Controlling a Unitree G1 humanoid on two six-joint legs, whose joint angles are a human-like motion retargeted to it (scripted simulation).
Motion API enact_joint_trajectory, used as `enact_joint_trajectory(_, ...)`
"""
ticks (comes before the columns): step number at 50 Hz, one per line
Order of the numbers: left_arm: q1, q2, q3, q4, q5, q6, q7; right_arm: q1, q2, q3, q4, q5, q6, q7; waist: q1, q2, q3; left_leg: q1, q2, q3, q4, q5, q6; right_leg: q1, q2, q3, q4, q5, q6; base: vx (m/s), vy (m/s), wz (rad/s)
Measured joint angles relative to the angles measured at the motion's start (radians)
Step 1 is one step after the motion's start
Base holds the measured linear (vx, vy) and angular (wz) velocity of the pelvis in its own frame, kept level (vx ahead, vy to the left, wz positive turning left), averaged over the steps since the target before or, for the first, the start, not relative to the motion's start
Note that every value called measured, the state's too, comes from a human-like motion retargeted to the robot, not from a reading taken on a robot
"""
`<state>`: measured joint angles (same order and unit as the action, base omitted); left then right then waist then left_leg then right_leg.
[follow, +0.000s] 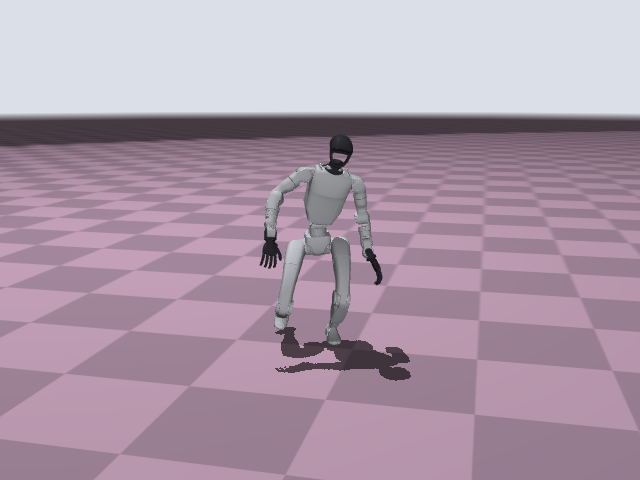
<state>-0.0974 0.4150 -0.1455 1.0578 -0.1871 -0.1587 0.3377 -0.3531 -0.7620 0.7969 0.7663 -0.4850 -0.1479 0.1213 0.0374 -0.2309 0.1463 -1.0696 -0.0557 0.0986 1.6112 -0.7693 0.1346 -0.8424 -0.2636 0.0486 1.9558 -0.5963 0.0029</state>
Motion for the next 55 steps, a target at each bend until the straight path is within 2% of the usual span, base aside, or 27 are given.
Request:
enact_joint_trajectory(3,-0.098,0.012,0.001,0.086,0.054,-0.003,0.06,0.109,-0.107,-0.144,0.304,-0.064,0.02,-0.044,0.049,-0.047,0.037,0.02,-0.026,0.047,0.082,-0.045,0.027,0.047,-0.123,0.075,0.06,-0.055,-0.055,0.03,0.07,-0.07)
enact_joint_trajectory(5,-0.129,0.002,-0.014,0.093,0.111,-0.009,0.069,0.186,-0.181,-0.268,0.469,-0.069,0.032,-0.06,0.064,-0.056,0.064,0.069,-0.051,0.057,0.093,-0.067,0.035,0.079,-0.17,0.12,0.06,-0.082,-0.08,0.11,0.03,-0.02)
enact_joint_trajectory(9,-0.077,-0.01,-0.085,-0.066,0.225,-0.04,0.025,0.384,-0.312,-0.537,0.647,-0.067,0.055,-0.054,0.026,-0.011,0.101,0.236,-0.115,0.019,-0.019,-0.043,0.026,0.134,-0.195,0.164,-0.031,-0.049,-0.088,0.19,-0.02,-0.1)
enact_joint_trajectory(13,0.074,0.049,-0.128,-0.293,0.285,-0.063,-0.038,0.62,-0.327,-0.782,0.731,-0.055,0.089,-0.066,-0.036,0.058,0.102,0.42,-0.178,-0.087,-0.211,0.055,-0.013,0.183,-0.177,0.126,-0.168,0.024,-0.047,0.24,-0.13,-0.32)
enact_joint_trajectory(17,0.235,0.117,-0.097,-0.36,0.308,-0.063,-0.075,0.82,-0.182,-0.909,0.738,-0.001,0.115,-0.109,-0.062,0.119,0.079,0.56,-0.219,-0.17,-0.346,0.266,-0.119,0.251,-0.148,0.025,-0.309,0.116,0.009,0.19,-0.25,-0.52)
enact_joint_trajectory(21,0.368,0.17,0.014,-0.22,0.316,-0.033,-0.11,0.915,0.081,-0.855,0.698,0.073,0.125,-0.117,-0.056,0.171,0.041,0.588,-0.117,-0.106,-0.303,0.416,-0.14,0.346,-0.085,-0.09,-0.48,0.178,0.062,0.1,-0.33,-0.61)
enact_joint_trajectory(23,0.417,0.198,0.103,-0.102,0.307,-0.008,-0.128,0.924,0.23,-0.783,0.671,0.101,0.124,-0.101,-0.036,0.203,0.02,0.57,-0.039,-0.056,-0.233,0.434,-0.124,0.391,-0.033,-0.144,-0.578,0.192,0.086,0.05,-0.36,-0.97)
enact_joint_trajectory(25,0.459,0.231,0.214,0.022,0.282,0.016,-0.137,0.913,0.377,-0.697,0.643,0.115,0.113,-0.075,-0.007,0.233,-0.001,0.543,0.044,-0.009,-0.155,0.407,-0.098,0.429,0.021,-0.192,-0.668,0.194,0.107,0.05,-0.36,-1.17)
enact_joint_trajectory(28,0.523,0.255,0.374,0.164,0.225,0.046,-0.128,0.866,0.54,-0.563,0.604,0.102,0.087,-0.035,0.037,0.268,-0.015,0.485,0.136,0.037,-0.027,0.322,-0.048,0.465,0.082,-0.236,-0.73,0.098,0.099,0.03,-0.32,-1.29)
enact_joint_trajectory(32,0.582,0.174,0.455,0.235,0.164,0.065,-0.138,0.757,0.625,-0.419,0.548,0.037,0.065,-0.047,0.069,0.286,0.014,0.38,0.183,0.009,0.195,0.234,0.024,0.468,0.156,-0.251,-0.675,-0.132,0.006,0.02,-0.2,-1.36)
enact_joint_trajectory(35,0.55,-0.043,0.327,0.189,0.131,0.081,-0.18,0.603,0.572,-0.372,0.482,-0.021,0.072,-0.154,0.065,0.292,0.061,0.289,0.119,-0.061,0.369,0.253,0.04,0.456,0.208,-0.229,-0.587,-0.231,-0.033,0.05,-0.04,-1.3)
enact_joint_trajectory(37,0.505,-0.188,0.146,0.11,0.135,0.073,-0.209,0.489,0.48,-0.373,0.428,-0.054,0.083,-0.284,0.08,0.291,0.089,0.252,0.022,-0.078,0.47,0.288,0.023,0.449,0.233,-0.19,-0.532,-0.256,-0.028,0.11,0.11,-1.34)
enact_joint_trajectory(40,0.432,-0.264,-0.099,-0.102,0.174,0.025,-0.208,0.321,0.292,-0.384,0.343,-0.081,0.089,-0.485,0.105,0.276,0.131,0.21,-0.117,-0.064,0.573,0.343,-0.024,0.463,0.24,-0.12,-0.504,-0.258,0.003,0.18,0.16,-1.12)
enact_joint_trajectory(43,0.365,-0.169,-0.225,-0.378,0.238,-0.039,-0.16,0.212,0.1,-0.401,0.248,-0.056,0.084,-0.599,0.119,0.229,0.154,0.187,-0.157,-0.045,0.555,0.335,-0.019,0.501,0.2,-0.049,-0.541,-0.187,0.065,0.23,0.15,-0.75)
enact_joint_trajectory(45,0.336,-0.087,-0.264,-0.537,0.275,-0.072,-0.132,0.192,0.008,-0.415,0.175,-0.03,0.082,-0.626,0.135,0.192,0.15,0.198,-0.13,-0.054,0.459,0.307,0.005,0.522,0.155,-0.024,-0.59,-0.07,0.114,0.24,0.14,-0.69)
enact_joint_trajectory(48,0.329,0.002,-0.291,-0.659,0.317,-0.089,-0.11,0.234,-0.045,-0.436,0.052,-0.021,0.081,-0.625,0.15,0.138,0.124,0.261,-0.077,-0.068,0.195,0.285,0.024,0.512,0.093,0.001,-0.641,0.28,0.224,0.23,0.17,-0.63)
enact_joint_trajectory(50,0.336,0.046,-0.304,-0.679,0.339,-0.087,-0.094,0.272,-0.044,-0.45,-0.023,-0.02,0.077,-0.618,0.152,0.117,0.1,0.307,-0.037,-0.08,0.001,0.284,0.009,0.482,0.08,-0.001,-0.657,0.433,0.259,0.17,0.17,-0.6)
enact_joint_trajectory(52,0.35,0.076,-0.305,-0.664,0.364,-0.09,-0.081,0.31,-0.024,-0.469,-0.1,-0.014,0.064,-0.614,0.143,0.1,0.075,0.339,-0.006,-0.071,-0.163,0.311,-0.026,0.445,0.047,-0.015,-0.65,0.465,0.259,0.12,0.22,-0.5)
enact_joint_trajectory(55,0.37,0.095,-0.285,-0.601,0.4,-0.097,-0.054,0.349,0.028,-0.502,-0.234,-0.004,0.023,-0.602,0.099,0.06,0.047,0.344,-0.004,-0.051,-0.338,0.42,-0.094,0.386,-0.026,-0.028,-0.579,0.395,0.246,0.05,0.26,-0.19)
